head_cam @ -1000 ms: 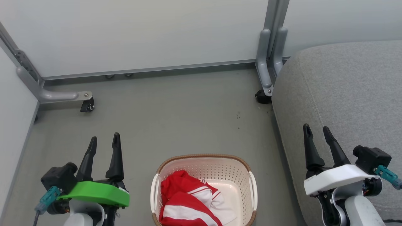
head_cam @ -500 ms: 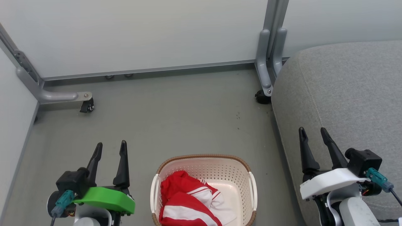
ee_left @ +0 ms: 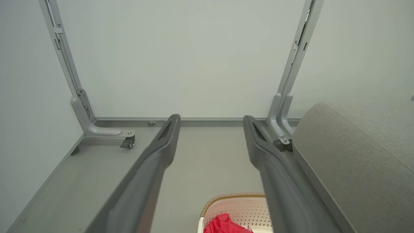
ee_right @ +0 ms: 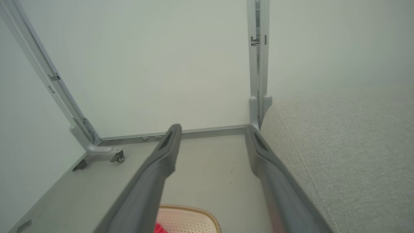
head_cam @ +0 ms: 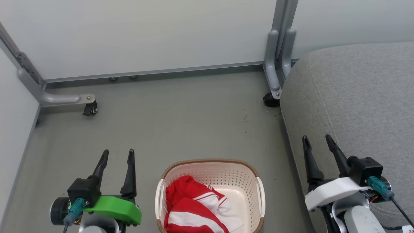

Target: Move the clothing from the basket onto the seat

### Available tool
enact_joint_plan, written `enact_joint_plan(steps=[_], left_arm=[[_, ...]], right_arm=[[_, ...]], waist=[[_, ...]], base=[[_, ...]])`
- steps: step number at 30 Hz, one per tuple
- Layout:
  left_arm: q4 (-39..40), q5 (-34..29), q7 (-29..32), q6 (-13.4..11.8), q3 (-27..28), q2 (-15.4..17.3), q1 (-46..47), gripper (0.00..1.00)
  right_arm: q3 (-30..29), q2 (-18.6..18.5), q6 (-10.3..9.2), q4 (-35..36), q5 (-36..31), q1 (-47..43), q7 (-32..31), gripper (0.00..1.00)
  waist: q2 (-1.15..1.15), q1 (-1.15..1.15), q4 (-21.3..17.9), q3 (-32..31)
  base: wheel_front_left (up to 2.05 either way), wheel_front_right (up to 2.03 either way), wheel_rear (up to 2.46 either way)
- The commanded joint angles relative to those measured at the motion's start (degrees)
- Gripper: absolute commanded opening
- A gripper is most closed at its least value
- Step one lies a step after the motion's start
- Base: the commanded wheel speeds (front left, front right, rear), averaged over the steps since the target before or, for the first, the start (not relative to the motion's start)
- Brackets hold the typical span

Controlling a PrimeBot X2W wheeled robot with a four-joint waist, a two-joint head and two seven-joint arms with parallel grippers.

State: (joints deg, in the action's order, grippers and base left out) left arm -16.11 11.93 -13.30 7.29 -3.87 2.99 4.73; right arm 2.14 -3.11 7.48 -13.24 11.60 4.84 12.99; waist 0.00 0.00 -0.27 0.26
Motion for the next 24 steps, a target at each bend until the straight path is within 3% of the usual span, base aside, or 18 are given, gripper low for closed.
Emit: enact_joint_plan(steps=[1,16,24], left_arm=[[-0.06,-1.33,-0.52,0.16,0.09,0.12,0.14,1.0],[-1.99,-5.03,-2.02,0.03,0.68,-0.05,0.14,1.0],[-2.26,-3.18,-1.94,-0.5,0.63,-0.07,0.29,1.0]], right_arm=[[0.04,-0.15,0.02,-0.25,-1.19,-0.17,0.45,1.0],[0.37,0.06,0.01,-1.47,-5.75,0.12,1.8,1.0],[0.42,0.14,0.01,-0.92,-4.77,-0.07,1.65,1.0]], waist=[[0.0,0.0,-0.01,0.02],[0.0,0.0,-0.32,0.15],[0.0,0.0,-0.38,0.31]], base=[[0.0,0.0,0.0],[0.0,0.0,0.0],[0.0,0.0,0.0]])
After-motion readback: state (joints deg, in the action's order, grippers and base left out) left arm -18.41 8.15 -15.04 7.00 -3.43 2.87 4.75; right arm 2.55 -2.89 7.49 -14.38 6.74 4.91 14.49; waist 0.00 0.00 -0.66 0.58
